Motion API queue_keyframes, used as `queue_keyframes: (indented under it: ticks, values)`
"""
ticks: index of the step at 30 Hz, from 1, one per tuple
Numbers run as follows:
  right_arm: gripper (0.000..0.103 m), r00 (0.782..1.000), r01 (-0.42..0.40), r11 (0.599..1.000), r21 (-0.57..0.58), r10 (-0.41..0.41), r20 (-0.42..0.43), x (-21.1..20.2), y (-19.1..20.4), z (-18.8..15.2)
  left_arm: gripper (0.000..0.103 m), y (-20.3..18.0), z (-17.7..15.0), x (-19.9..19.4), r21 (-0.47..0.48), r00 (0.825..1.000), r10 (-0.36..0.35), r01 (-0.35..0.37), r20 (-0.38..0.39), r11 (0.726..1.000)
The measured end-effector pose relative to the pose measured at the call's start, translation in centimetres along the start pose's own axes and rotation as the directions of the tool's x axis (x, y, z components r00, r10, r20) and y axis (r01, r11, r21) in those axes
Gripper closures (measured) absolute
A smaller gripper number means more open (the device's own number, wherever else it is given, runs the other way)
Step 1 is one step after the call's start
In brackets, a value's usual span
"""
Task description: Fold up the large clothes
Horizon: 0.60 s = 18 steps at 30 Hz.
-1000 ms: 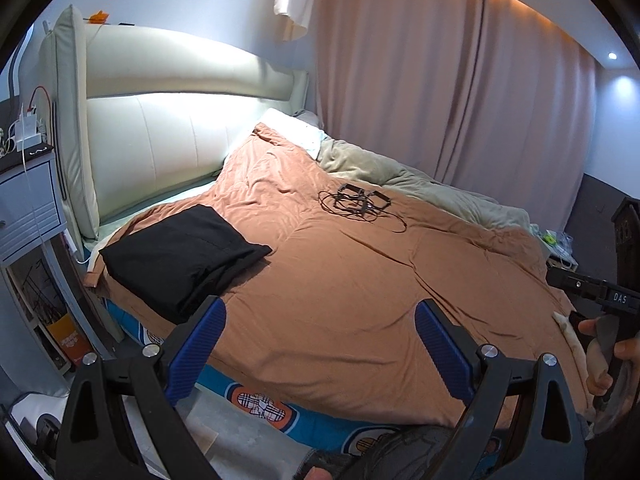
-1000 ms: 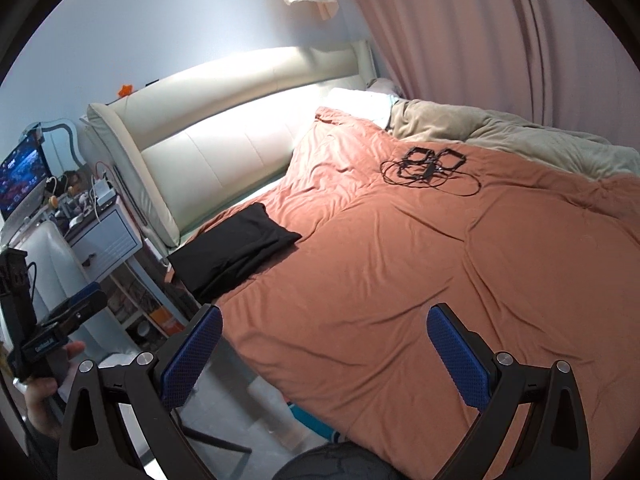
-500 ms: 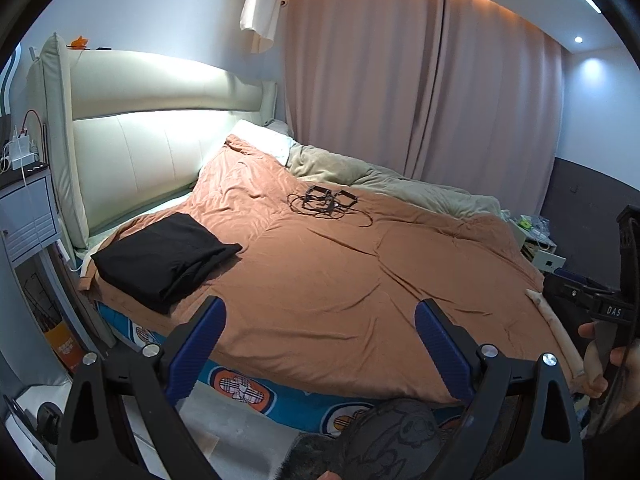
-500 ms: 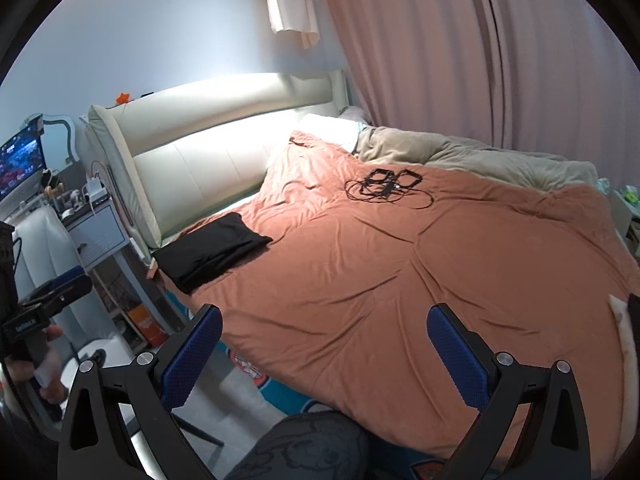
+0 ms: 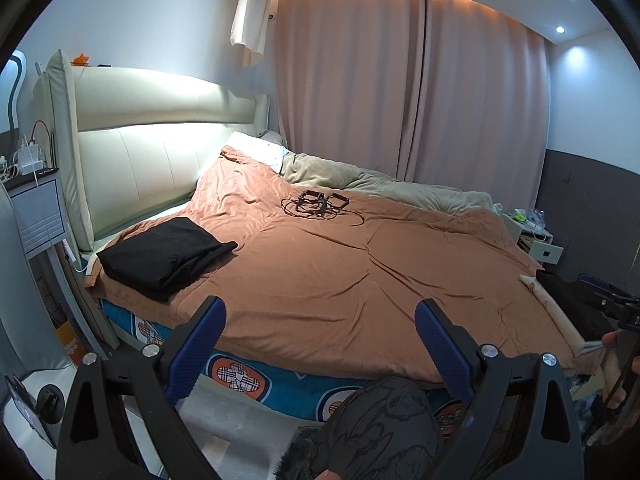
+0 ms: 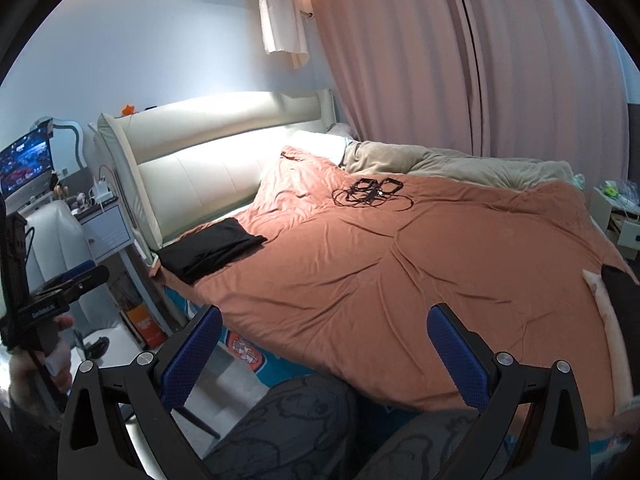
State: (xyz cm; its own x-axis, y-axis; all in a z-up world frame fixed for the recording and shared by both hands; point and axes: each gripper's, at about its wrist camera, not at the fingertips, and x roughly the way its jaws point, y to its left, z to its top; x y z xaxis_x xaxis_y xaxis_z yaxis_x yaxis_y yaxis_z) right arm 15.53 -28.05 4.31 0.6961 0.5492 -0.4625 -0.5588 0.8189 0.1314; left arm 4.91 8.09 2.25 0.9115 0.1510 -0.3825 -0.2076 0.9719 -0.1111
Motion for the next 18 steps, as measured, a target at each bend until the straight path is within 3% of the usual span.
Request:
queue_keyframes:
  ticks: [7,18]
  values:
    - [0.000,1.000,0.016,1.000,0.018,-0.016,-0.015,-0.7,-0.7,-2.4,0.006,-1.5,-1.6,-0.6,0.024,1.000,0.025,-0.026,0.012,0.999]
    - [0.000,0.998,0.042,0.998,0.044,-0.040,-0.043,-0.4,-1.2,-3.2,0.006,-3.1,-2.0,-0.7,0.072,1.000,0.012,-0.012,0.006,0.997]
